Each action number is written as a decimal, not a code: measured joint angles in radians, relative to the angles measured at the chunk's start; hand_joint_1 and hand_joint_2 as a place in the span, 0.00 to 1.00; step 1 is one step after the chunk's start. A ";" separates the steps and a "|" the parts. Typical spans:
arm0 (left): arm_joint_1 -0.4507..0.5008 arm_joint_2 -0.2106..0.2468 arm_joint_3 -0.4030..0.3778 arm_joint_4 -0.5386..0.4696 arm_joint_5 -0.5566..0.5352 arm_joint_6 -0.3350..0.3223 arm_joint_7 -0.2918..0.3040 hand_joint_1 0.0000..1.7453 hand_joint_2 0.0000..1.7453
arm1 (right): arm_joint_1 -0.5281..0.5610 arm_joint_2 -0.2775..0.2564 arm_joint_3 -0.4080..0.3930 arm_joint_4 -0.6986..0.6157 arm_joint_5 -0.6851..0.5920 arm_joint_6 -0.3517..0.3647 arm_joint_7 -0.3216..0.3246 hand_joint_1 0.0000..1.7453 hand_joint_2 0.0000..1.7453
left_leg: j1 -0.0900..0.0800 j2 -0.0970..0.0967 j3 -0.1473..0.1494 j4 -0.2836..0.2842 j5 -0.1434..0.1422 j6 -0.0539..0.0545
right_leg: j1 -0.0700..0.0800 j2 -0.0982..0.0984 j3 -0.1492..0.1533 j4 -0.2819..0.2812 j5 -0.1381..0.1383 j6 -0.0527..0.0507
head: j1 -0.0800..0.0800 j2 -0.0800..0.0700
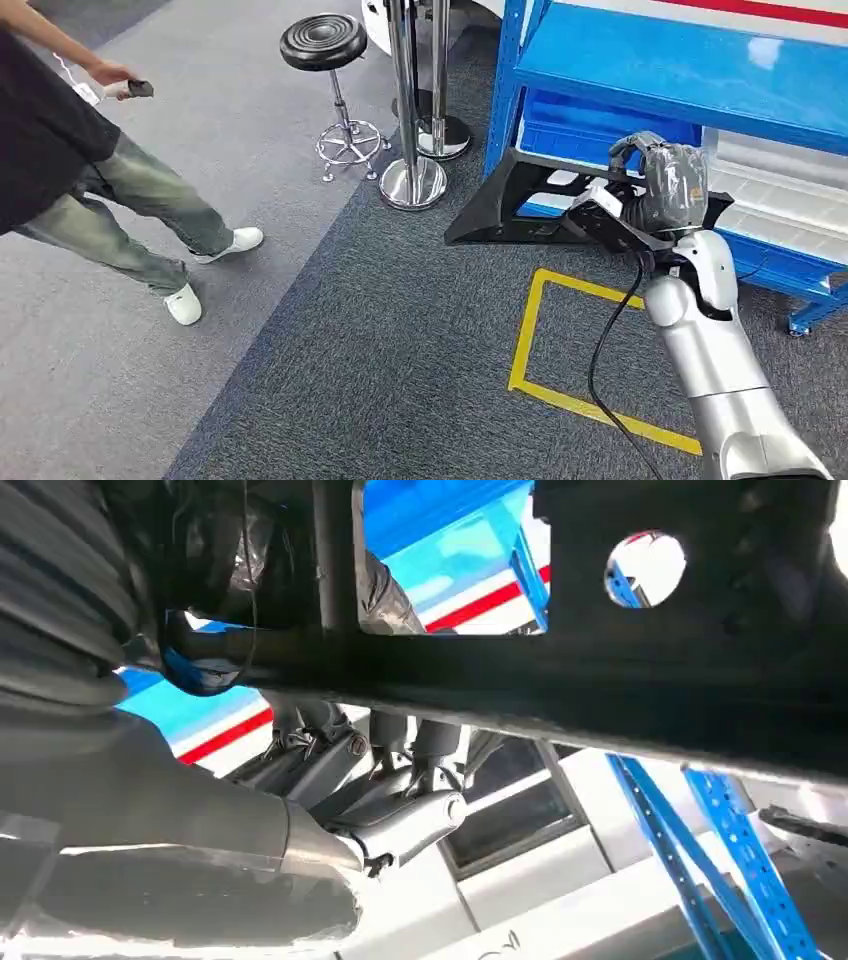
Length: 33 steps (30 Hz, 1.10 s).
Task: Take the parts from the cabinet and place them on the table.
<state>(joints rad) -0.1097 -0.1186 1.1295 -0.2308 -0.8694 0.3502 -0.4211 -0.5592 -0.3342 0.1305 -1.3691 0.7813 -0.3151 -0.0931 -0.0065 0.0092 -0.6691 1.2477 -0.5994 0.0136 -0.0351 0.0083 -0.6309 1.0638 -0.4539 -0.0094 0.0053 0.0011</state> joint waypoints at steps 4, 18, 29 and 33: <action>0.004 0.000 0.000 0.000 0.001 0.000 0.000 0.00 1.00 | 0.001 0.000 0.000 0.001 -0.007 0.002 0.001 1.00 1.00 | 0.004 -0.003 -0.019 0.019 0.044 0.010 | 0.003 0.019 0.001 0.000 0.000 0.000 | -0.001 0.000; 0.005 0.006 0.000 0.000 0.002 0.003 0.000 0.00 1.00 | 0.003 -0.007 -0.010 0.018 -0.032 0.008 -0.004 1.00 1.00 | -0.005 0.032 0.131 -0.303 0.171 0.060 | 0.003 0.001 -0.114 0.215 -0.086 0.049 | 0.001 0.000; 0.004 0.005 0.000 0.000 0.002 0.002 -0.002 0.00 1.00 | 0.004 -0.014 -0.013 0.021 -0.044 0.013 -0.011 1.00 1.00 | 0.004 0.023 0.079 -0.124 0.033 0.000 | -0.001 -0.011 -0.018 0.004 0.012 0.002 | 0.000 0.000; 0.006 0.005 0.000 0.000 0.002 0.000 -0.002 0.00 1.00 | 0.007 -0.014 -0.013 0.021 -0.045 0.013 -0.011 1.00 1.00 | 0.008 0.000 -0.023 0.093 -0.039 -0.003 | -0.001 0.035 -0.020 0.002 0.015 0.000 | 0.000 0.000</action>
<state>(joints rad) -0.1034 -0.1137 1.1299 -0.2308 -0.8679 0.3506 -0.4227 -0.5519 -0.3483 0.1171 -1.3478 0.7366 -0.3021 -0.1045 0.0019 0.0088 -0.6921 1.3403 -0.6387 0.0108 -0.0357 0.0429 -0.6513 1.0660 -0.4391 -0.0089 0.0050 0.0012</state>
